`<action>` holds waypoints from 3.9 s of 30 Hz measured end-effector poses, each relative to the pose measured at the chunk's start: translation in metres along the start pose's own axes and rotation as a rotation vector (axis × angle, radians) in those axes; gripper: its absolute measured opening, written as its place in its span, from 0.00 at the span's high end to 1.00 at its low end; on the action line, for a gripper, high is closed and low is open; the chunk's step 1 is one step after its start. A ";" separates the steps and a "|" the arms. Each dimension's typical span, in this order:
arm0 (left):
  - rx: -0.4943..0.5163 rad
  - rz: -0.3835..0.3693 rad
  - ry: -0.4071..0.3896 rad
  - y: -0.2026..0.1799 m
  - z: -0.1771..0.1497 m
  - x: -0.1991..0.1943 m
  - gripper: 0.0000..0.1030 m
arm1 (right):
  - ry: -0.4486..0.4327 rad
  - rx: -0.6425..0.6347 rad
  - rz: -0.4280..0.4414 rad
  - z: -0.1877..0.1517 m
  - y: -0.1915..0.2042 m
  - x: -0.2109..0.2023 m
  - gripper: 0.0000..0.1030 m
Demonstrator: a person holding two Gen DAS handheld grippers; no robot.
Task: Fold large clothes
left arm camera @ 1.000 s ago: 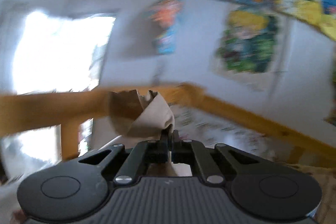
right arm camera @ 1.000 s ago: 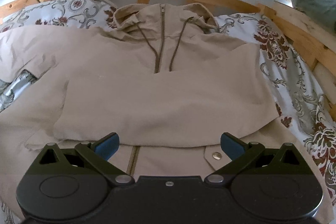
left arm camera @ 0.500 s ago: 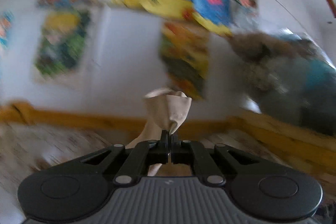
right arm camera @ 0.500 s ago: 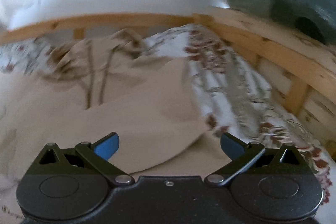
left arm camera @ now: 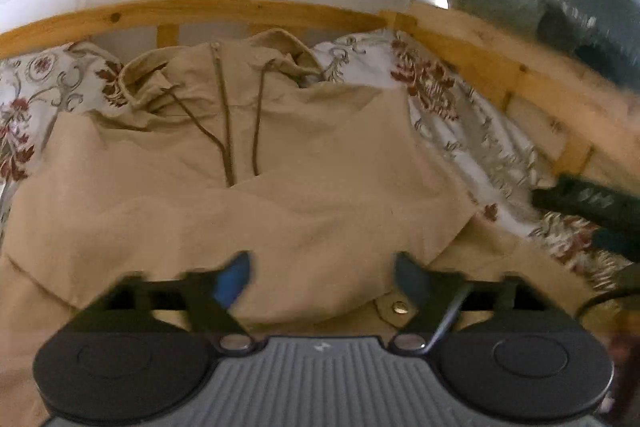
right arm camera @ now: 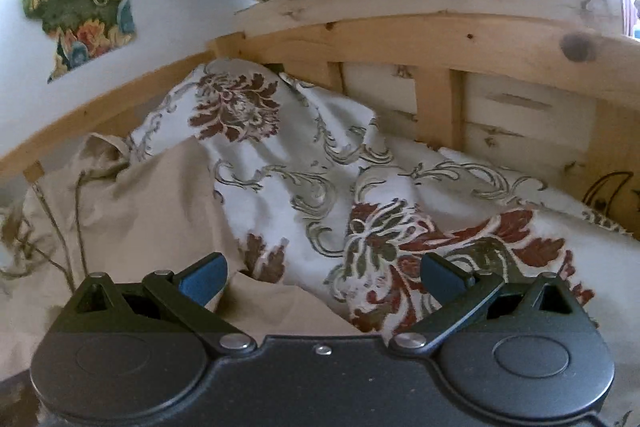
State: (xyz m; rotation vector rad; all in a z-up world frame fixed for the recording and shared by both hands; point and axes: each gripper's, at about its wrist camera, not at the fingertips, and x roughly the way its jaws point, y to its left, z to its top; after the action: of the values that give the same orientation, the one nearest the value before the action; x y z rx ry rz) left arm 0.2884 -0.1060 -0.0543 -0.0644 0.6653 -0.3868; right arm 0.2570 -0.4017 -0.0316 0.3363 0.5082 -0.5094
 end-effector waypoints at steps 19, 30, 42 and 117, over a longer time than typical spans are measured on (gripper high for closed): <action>-0.249 0.571 -0.060 0.205 0.072 0.023 0.05 | 0.112 -0.509 0.286 -0.051 0.109 -0.016 0.01; -0.450 0.826 -0.016 0.268 0.065 0.119 0.01 | 0.208 -0.552 0.310 -0.068 0.125 0.006 0.01; -0.359 0.727 -0.122 0.235 0.050 0.050 0.01 | 0.247 -0.532 0.298 -0.066 0.118 0.012 0.01; 0.105 0.463 -0.018 0.221 0.260 0.197 0.97 | 0.136 -0.593 0.319 0.170 0.288 0.271 0.99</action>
State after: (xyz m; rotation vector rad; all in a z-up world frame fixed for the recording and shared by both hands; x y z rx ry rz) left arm 0.6614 0.0091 -0.0057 0.1843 0.6196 0.0257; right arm 0.6804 -0.3390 0.0145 -0.1198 0.6963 -0.0137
